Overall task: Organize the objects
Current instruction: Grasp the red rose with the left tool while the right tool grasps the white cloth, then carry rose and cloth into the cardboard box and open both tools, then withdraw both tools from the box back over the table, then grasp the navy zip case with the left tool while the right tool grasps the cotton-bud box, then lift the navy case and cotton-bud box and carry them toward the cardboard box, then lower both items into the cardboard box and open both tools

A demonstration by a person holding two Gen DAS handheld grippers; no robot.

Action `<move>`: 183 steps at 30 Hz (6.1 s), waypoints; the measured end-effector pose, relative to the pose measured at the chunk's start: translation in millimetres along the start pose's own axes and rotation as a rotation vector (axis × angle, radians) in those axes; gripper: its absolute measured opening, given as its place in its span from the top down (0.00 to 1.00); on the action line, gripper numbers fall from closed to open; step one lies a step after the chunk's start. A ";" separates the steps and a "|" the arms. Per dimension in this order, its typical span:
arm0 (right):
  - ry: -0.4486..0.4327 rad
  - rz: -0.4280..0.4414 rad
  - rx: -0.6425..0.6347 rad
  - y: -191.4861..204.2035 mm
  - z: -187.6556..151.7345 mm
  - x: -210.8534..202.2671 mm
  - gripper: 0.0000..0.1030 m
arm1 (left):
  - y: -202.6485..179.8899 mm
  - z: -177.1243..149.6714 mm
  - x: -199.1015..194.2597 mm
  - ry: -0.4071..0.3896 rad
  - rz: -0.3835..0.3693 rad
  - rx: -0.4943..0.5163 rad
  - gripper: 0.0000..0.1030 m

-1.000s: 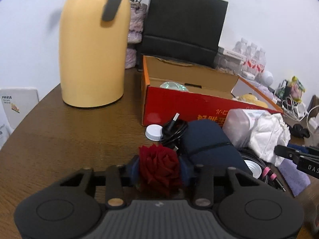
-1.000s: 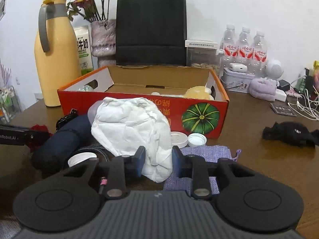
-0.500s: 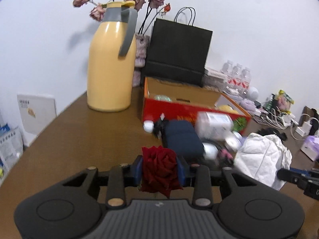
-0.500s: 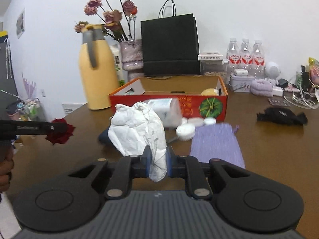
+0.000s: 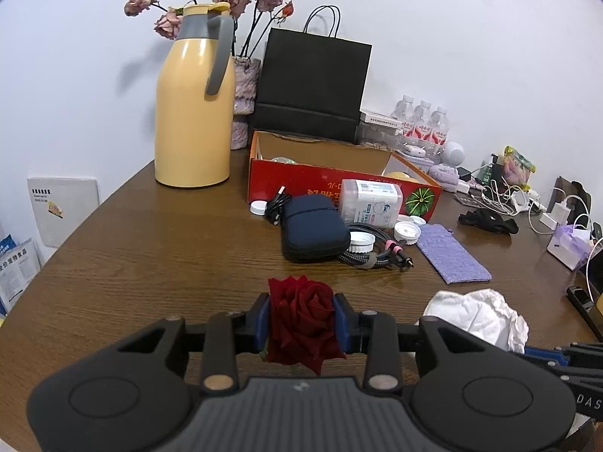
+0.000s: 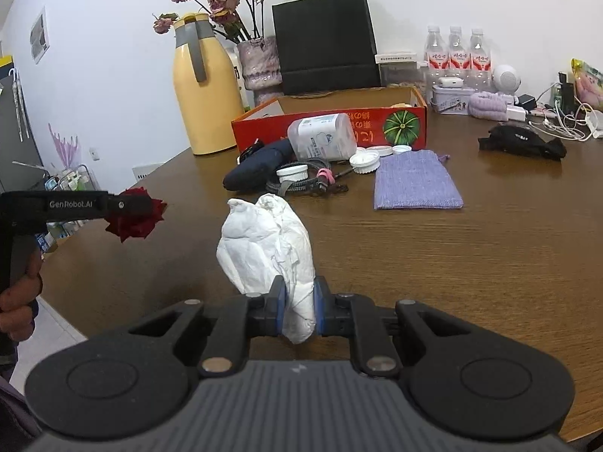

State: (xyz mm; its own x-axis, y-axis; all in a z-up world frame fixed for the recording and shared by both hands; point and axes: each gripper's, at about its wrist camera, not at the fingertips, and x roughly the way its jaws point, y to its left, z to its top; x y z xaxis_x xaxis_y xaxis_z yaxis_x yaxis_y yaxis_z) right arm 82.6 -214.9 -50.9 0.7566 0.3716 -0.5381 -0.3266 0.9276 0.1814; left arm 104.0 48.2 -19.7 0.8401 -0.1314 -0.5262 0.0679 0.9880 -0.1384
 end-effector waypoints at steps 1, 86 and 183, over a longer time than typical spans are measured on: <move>-0.005 0.004 -0.003 -1.0 1.9 0.9 0.85 | 0.9 1.8 1.7 -0.001 -0.002 0.000 0.68; 0.035 -0.182 -0.083 -88.3 96.9 130.0 0.04 | -12.4 87.5 184.4 0.113 -0.096 0.012 0.18; -0.121 -0.048 -0.051 -68.1 213.8 135.3 0.36 | -33.5 205.6 167.5 0.025 -0.124 0.071 0.40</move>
State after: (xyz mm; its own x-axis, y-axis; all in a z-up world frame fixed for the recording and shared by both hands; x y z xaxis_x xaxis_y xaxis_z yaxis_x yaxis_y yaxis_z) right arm 328.3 -219.6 39.9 0.8338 0.3319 -0.4412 -0.3147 0.9423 0.1142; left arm 353.1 9.6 69.2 0.8091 -0.2543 -0.5298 0.2095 0.9671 -0.1442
